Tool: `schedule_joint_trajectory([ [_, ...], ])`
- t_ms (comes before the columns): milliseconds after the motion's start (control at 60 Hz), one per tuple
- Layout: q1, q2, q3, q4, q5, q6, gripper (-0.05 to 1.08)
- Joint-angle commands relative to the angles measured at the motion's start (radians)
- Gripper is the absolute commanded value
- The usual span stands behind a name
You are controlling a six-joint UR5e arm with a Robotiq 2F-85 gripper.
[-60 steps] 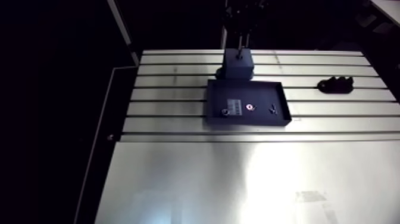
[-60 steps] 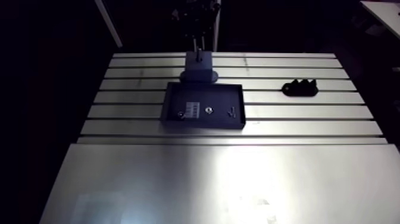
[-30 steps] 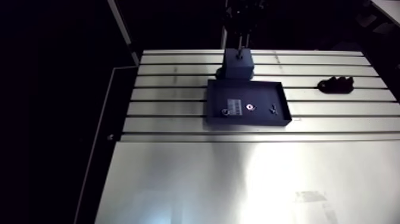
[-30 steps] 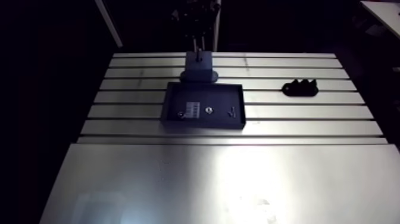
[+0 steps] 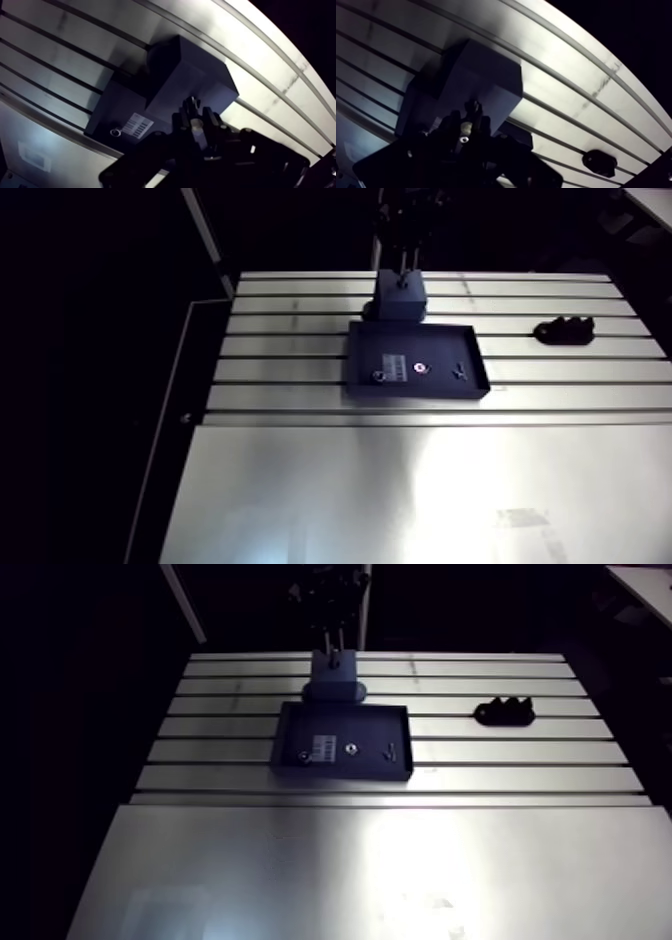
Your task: Pick up the M10 bolt and insert it into the hex recess until seated.
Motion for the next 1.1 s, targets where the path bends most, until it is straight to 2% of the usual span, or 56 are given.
schedule_joint_trajectory([
  [17,0.0,0.0,0.006,-0.008,0.0,0.004,0.63],
  [67,0.0,0.0,0.009,-0.019,0.0,0.004,0.59],
  [100,0.0,-0.001,0.016,-0.041,-0.003,0.006,0.43],
  [117,0.0,-0.001,0.016,-0.041,-0.003,0.006,0.43],
  [133,-0.001,-0.002,0.019,-0.047,-0.004,0.007,0.35],
  [217,-0.002,-0.003,0.024,-0.052,-0.006,0.007,0.31],
  [267,-0.002,-0.003,0.027,-0.054,-0.006,0.009,0.22],
  [350,-0.002,-0.003,0.029,-0.055,-0.006,0.009,0.16],
  [850,-0.002,-0.003,0.028,-0.055,-0.003,0.009,0.13],
  [1100,0.0,-0.017,0.032,-0.052,0.008,0.031,0.12],
])
